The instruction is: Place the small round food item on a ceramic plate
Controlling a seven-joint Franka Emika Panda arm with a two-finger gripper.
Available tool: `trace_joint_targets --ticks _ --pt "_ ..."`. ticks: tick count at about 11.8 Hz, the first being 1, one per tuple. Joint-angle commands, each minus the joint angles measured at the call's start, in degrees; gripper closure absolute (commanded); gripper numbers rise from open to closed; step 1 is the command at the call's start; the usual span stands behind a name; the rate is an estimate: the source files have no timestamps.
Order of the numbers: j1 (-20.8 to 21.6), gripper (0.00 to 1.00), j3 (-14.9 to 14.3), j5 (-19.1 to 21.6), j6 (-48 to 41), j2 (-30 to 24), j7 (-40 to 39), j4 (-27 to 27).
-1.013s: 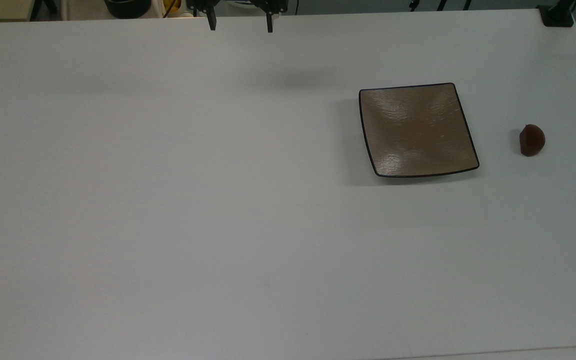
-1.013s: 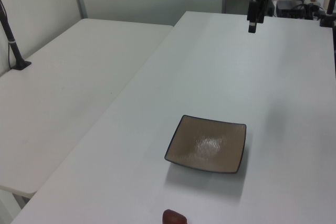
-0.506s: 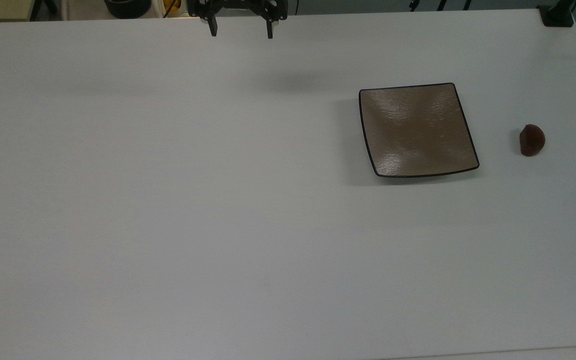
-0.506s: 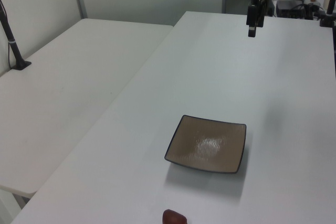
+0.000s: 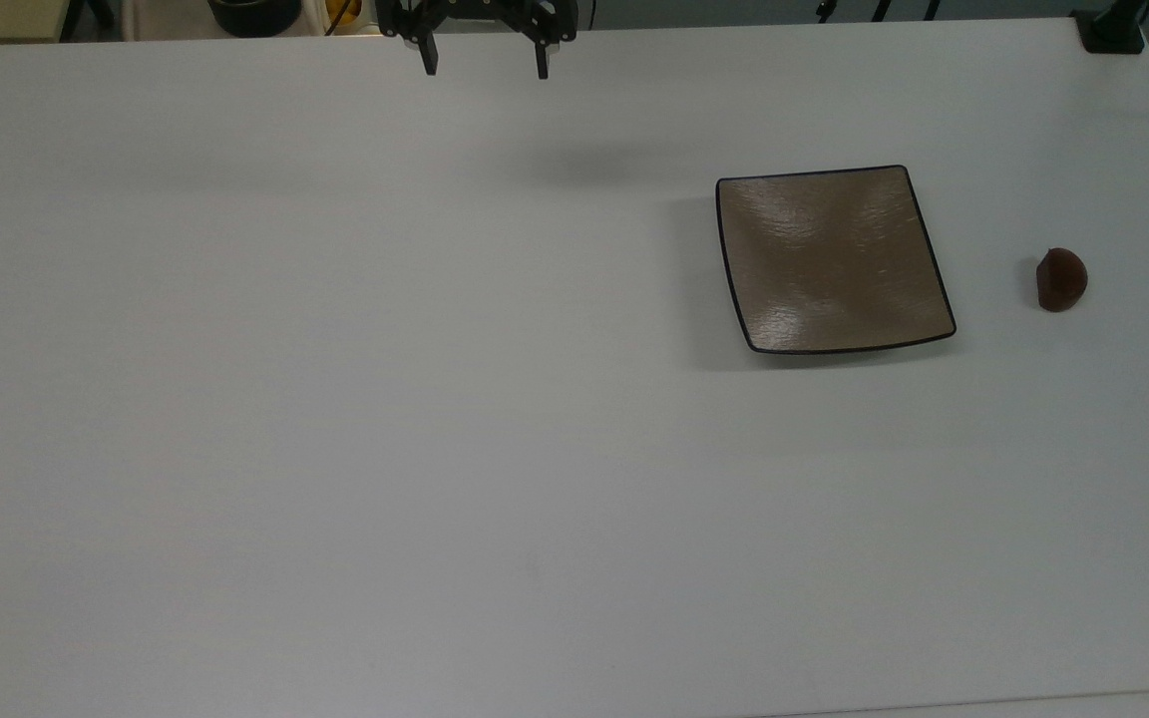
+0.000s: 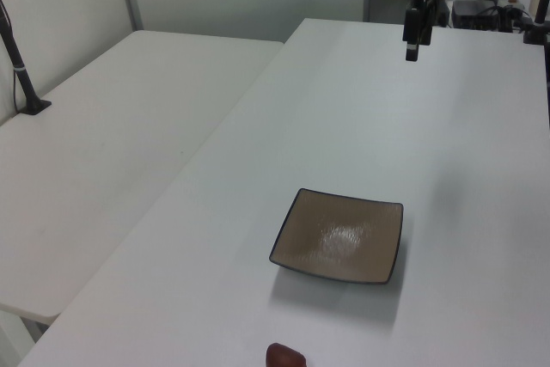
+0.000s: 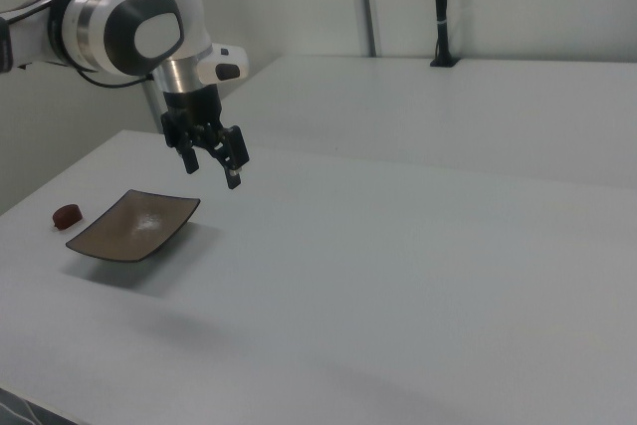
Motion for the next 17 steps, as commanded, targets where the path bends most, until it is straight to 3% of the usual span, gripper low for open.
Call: trace_joint_targets --ticks 1,6,13,17 --pt "0.2 0.0 3.6 1.4 7.8 2.7 7.3 -0.3" --pt "3.1 0.0 10.2 1.6 12.4 11.4 18.5 7.2" --pt "17.2 0.0 10.6 0.6 17.2 23.8 26.3 18.7" --pt "25.1 0.0 10.1 -4.2 23.6 28.8 32.8 21.7"
